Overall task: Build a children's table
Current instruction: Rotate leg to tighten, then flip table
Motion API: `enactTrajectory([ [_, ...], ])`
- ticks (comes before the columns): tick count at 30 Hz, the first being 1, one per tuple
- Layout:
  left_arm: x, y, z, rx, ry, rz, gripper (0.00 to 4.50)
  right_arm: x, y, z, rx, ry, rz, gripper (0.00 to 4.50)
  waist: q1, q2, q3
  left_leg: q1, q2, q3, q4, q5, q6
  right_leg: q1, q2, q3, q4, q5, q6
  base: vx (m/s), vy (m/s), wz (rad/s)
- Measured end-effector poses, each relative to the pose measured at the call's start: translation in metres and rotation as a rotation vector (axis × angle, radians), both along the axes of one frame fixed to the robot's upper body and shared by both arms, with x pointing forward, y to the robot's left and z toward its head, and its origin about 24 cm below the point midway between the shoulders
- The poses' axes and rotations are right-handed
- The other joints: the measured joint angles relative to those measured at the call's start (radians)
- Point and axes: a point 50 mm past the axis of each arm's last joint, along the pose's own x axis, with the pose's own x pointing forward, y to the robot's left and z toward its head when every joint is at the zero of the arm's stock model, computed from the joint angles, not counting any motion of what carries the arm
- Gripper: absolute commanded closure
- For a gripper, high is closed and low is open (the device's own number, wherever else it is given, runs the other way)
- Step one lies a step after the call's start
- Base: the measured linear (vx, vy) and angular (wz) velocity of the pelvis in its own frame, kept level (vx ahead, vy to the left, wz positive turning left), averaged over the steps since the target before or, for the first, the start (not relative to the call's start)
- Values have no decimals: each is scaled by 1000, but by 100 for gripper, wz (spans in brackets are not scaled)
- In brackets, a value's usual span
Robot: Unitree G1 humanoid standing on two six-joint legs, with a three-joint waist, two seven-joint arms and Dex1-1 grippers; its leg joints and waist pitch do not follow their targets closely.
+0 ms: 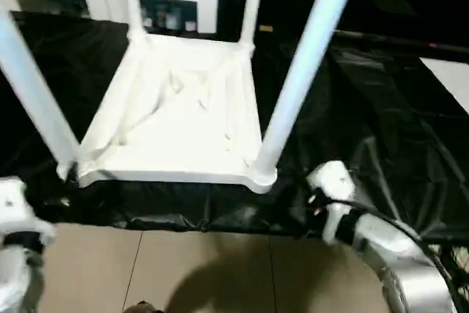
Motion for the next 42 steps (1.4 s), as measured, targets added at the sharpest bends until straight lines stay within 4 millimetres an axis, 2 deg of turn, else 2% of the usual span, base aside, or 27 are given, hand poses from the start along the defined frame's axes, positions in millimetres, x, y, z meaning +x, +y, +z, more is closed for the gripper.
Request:
enactTrajectory([
  [3,16,5,2,-2,16,-60,8,8,18,0,45,-8,36,0,0,-1,0,0,-1,0,0,0,0,0,-1,1,-1,4,0,0,0,0],
  [9,39,16,-7,1,96,-109,8,25,41,-7,39,-6,17,0,0,-6,-3,-1,-1,0,0,2,-3,-1,-1,1,-1,7,0,0,0,0],
  [16,55,19,-7,-40,106,-102,8,38,57,-10,40,-1,19,0,3,-6,-3,-1,-1,0,-1,3,-4,-2,-1,1,-2,6,0,0,0,0],
  [17,57,19,-7,-47,103,-101,33,39,60,-11,32,5,28,0,2,-6,-3,-1,-1,0,-1,3,-4,-2,-1,1,-2,6,0,0,0,0],
  [20,59,17,-7,-62,99,-108,47,40,67,-16,25,26,74,0,4,-6,-3,-1,-1,0,-2,3,-4,-2,-1,0,-3,6,0,0,0,0],
  [23,59,15,-7,-74,98,-106,82,36,74,-19,31,47,136,0,6,-6,-3,-1,-1,0,-2,3,-4,-2,-1,0,-3,6,0,0,0,0],
  [25,60,12,-8,-82,99,-110,89,33,77,-19,44,54,173,0,7,-6,-3,-1,-1,0,-2,3,-4,-2,-1,0,-3,6,0,0,0,0],
  [27,60,11,-9,-94,107,-100,127,31,79,-19,58,61,208,0,7,-7,-3,-1,-1,0,-3,3,-4,-2,-1,0,-2,6,0,0,0,0],
  [31,61,6,-10,-121,111,-106,144,29,82,-17,90,67,265,0,11,-9,-2,-1,-1,0,-4,3,-4,-2,-1,0,-2,6,-1,0,0,0],
  [33,61,5,-10,-129,117,-110,177,31,84,-15,93,60,289,0,14,-10,-2,-1,-1,0,-4,3,-4,-2,-1,0,-3,6,-1,0,0,0],
  [37,63,3,-8,-142,137,-117,191,36,86,-11,96,42,306,0,16,-9,-2,-1,-1,1,-4,3,-4,-2,-1,0,-3,6,-1,0,0,0],
  [38,63,3,-8,-149,139,-116,210,36,85,-13,96,46,304,0,16,-9,-2,-1,-1,1,-4,3,-4,-2,-1,0,-3,6,-1,0,0,0],
  [42,63,2,-7,-184,149,-102,216,37,86,-14,99,51,304,0,17,-5,1,-1,-1,1,-5,3,-5,-2,-1,0,-3,6,-1,0,0,0],
])
